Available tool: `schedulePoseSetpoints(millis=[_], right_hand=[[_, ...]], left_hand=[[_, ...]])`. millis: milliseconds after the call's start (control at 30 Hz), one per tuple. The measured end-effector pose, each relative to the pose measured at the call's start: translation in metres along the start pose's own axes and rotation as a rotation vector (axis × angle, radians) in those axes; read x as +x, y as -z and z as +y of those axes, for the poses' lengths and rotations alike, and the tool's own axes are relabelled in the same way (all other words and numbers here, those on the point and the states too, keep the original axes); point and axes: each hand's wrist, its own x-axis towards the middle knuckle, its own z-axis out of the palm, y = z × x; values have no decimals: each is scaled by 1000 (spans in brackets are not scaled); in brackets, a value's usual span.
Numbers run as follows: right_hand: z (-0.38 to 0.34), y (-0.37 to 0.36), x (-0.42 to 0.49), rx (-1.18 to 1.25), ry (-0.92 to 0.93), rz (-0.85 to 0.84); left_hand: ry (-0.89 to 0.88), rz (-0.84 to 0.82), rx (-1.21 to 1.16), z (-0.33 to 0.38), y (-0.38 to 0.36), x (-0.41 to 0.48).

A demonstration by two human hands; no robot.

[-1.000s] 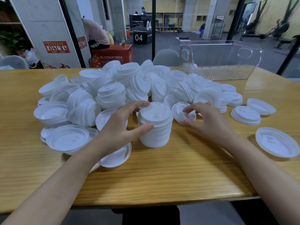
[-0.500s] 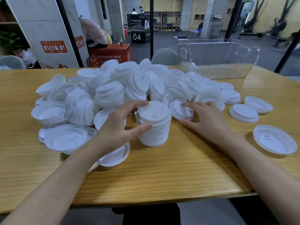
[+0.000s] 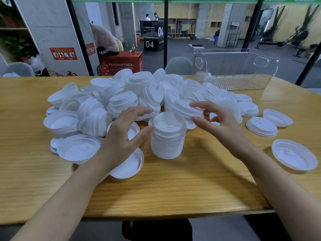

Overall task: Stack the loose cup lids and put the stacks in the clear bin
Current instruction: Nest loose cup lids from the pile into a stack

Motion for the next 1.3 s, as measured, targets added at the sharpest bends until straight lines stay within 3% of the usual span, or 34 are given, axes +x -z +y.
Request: schedulePoseSetpoints(millis=[167,400,1000,1133,1300], right_hand=[[-6,-22,-5,-43,118,-132],[-3,-24,-4,-88,165,-124],[5,-26,-7,-215,290,-114],[5,-3,-2,-234,232,-33],[32,29,3,-629,38,122]], left_hand=[[-67,41,45,0,5,-10],[-148,6,66,3,2,-9],[-147,-41,61,4,0,-10],[-139,-49,51,4,1,-11],[-141,-51,49,5,1,-11]])
